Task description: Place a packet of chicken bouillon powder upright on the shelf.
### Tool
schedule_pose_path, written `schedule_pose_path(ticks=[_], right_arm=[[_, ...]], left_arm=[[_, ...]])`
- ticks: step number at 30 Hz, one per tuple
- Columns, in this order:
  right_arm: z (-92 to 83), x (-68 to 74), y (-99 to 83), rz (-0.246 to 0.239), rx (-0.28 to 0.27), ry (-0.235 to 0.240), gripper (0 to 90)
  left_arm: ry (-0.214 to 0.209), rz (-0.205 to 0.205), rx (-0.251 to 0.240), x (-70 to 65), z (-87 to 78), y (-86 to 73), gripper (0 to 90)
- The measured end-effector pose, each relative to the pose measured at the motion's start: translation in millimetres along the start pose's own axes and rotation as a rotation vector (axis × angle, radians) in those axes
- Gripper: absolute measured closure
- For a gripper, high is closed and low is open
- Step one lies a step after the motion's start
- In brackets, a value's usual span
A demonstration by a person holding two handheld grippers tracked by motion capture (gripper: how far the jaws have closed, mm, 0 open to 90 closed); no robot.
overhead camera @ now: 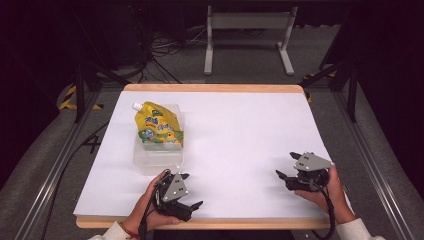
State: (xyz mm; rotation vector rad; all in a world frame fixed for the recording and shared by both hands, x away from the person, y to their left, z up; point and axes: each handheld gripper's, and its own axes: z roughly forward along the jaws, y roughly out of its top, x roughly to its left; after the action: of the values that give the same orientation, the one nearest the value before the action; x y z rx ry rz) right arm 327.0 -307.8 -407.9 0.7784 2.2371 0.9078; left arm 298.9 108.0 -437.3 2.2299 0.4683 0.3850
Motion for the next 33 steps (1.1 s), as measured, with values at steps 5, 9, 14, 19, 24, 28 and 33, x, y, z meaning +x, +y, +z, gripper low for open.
schedule_pose_path(ticks=[5, 9, 14, 19, 24, 28, 33], right_arm=[[-11.5, -3.5, -22.3, 0.066, -0.014, -0.009, 22.8], [-21.1, -6.7, -38.9, 0.123, -0.018, -0.023, 21.8], [-30.4, -9.5, -55.7, 0.179, -0.011, -0.047, 21.0], [-41.2, -8.4, -72.9, 0.207, 0.008, -0.076, 20.2], [-45.7, -9.5, -78.7, 0.231, 0.0, -0.082, 19.8], [-46.6, -9.2, -77.1, 0.248, -0.018, -0.083, 19.7], [-42.1, -5.0, -72.8, 0.226, -0.013, -0.076, 19.6]], left_arm=[[-0.001, -0.008, -0.003, 2.8, 1.4, -2.5, 9.6], [-0.003, 0.006, -0.001, 3.4, 2.9, -3.5, 10.4], [-0.006, 0.01, -0.01, 4.3, 4.5, -2.0, 10.2], [-0.028, 0.005, -0.006, 4.3, 8.8, -1.6, 10.1], [-0.031, 0.007, 0.006, 3.6, 12.8, -3.2, 10.1], [-0.037, -0.004, -0.001, 3.5, 12.8, -3.7, 10.1], [-0.037, -0.019, -0.018, 4.3, 8.0, -6.1, 10.1]])
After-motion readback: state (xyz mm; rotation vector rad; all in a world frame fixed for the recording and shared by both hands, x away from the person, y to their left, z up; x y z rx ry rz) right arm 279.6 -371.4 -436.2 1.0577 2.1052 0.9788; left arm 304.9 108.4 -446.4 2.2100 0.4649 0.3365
